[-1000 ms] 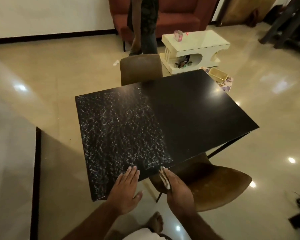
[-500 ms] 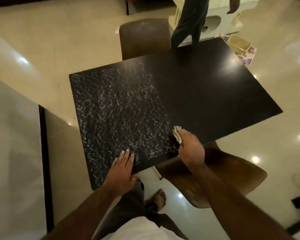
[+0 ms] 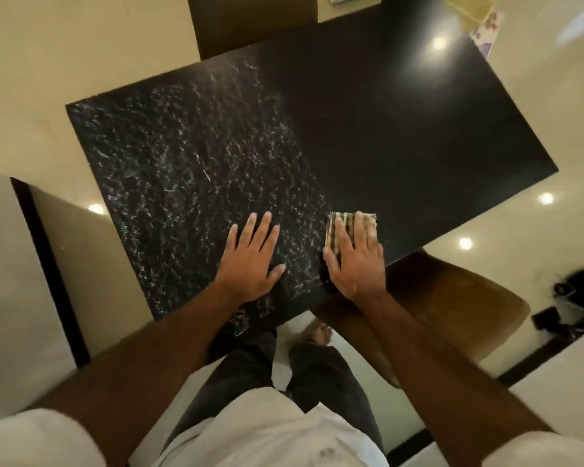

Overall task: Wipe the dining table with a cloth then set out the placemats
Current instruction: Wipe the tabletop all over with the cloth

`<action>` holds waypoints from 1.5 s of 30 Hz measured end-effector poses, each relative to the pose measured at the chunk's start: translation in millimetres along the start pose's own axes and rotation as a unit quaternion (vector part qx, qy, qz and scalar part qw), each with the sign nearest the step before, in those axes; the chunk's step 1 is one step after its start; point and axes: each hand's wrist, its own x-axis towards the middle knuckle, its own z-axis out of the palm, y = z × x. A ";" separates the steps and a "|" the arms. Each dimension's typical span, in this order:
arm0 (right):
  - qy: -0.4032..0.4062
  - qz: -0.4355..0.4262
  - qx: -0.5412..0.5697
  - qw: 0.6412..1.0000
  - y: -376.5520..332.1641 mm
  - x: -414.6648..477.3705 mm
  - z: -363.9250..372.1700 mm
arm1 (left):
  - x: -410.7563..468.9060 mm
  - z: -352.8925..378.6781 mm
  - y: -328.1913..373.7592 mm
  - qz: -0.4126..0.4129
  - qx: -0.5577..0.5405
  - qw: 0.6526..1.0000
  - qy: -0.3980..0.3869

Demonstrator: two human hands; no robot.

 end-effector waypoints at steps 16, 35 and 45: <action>0.013 0.012 0.014 1.000 -43.2 -40.9 53.0 | 14.4 35.5 2.9 0.017 0.028 0.991 0.127; -0.010 -0.095 0.030 0.995 -41.7 -13.8 46.7 | 15.4 34.9 10.5 -0.055 0.025 0.992 0.114; 0.005 -0.022 0.016 1.000 5.7 0.8 34.3 | 14.5 35.0 10.6 -0.059 0.017 0.992 0.111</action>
